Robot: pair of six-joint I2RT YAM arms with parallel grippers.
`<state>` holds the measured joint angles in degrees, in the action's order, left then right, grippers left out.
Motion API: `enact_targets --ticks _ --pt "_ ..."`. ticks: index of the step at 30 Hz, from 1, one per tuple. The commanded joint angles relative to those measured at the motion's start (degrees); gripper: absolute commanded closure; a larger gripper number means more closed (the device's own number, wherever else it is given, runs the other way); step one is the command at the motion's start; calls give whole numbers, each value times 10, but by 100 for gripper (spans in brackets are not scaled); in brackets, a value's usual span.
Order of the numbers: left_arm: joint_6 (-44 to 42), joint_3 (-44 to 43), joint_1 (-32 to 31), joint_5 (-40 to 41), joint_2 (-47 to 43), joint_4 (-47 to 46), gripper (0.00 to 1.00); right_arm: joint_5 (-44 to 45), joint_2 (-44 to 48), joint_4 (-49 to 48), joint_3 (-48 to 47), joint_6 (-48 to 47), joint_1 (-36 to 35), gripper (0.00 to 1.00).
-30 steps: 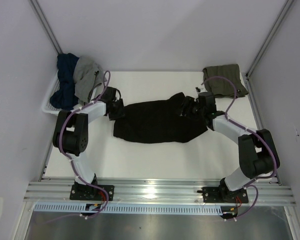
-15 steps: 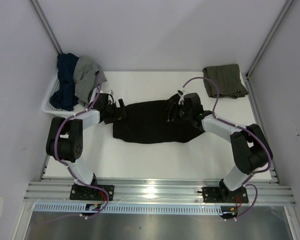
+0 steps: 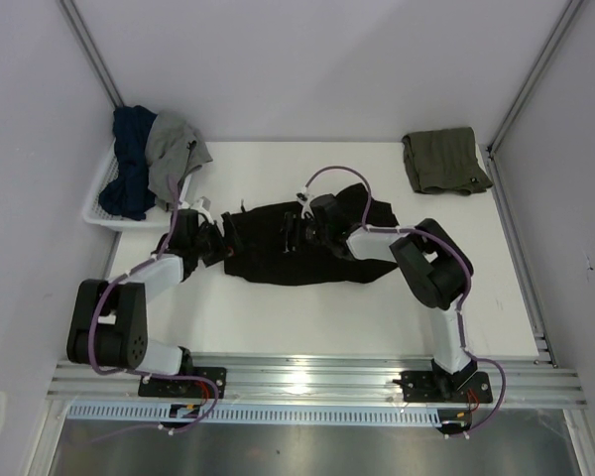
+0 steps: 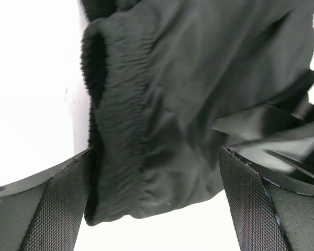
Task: Fold and stack the shorts
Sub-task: Fold the shorts
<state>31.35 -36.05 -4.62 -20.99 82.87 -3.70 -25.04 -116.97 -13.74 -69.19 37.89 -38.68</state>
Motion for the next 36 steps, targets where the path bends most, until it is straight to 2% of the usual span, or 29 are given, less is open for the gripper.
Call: enact_targets --ticks 1,7,10,13,16,21,28,31,36 --pt "25 11 10 -26 -57 -39 1 -18 -19 -45 -51 17 -10 37" --pt "35 48 29 -28 -84 -31 1 -49 -55 -82 -63 38 -12 49" --pt "38 74 37 -28 -87 -39 1 -45 -70 -45 -79 25 -12 74" --pt "36 86 41 -34 -78 -43 1 -20 -76 -10 -77 15 -2 90" --pt "37 98 44 -35 -70 -53 1 2 -77 8 -62 14 14 97" --pt "45 121 44 -45 -44 -90 1 29 -81 18 -27 16 30 100" --pt "79 152 44 -76 20 -210 1 23 -87 -3 -4 24 33 100" --pt "123 185 44 -87 38 -269 1 22 -85 -6 -4 25 31 100" --pt "145 210 44 -72 27 -282 1 25 -82 1 -9 20 30 100"
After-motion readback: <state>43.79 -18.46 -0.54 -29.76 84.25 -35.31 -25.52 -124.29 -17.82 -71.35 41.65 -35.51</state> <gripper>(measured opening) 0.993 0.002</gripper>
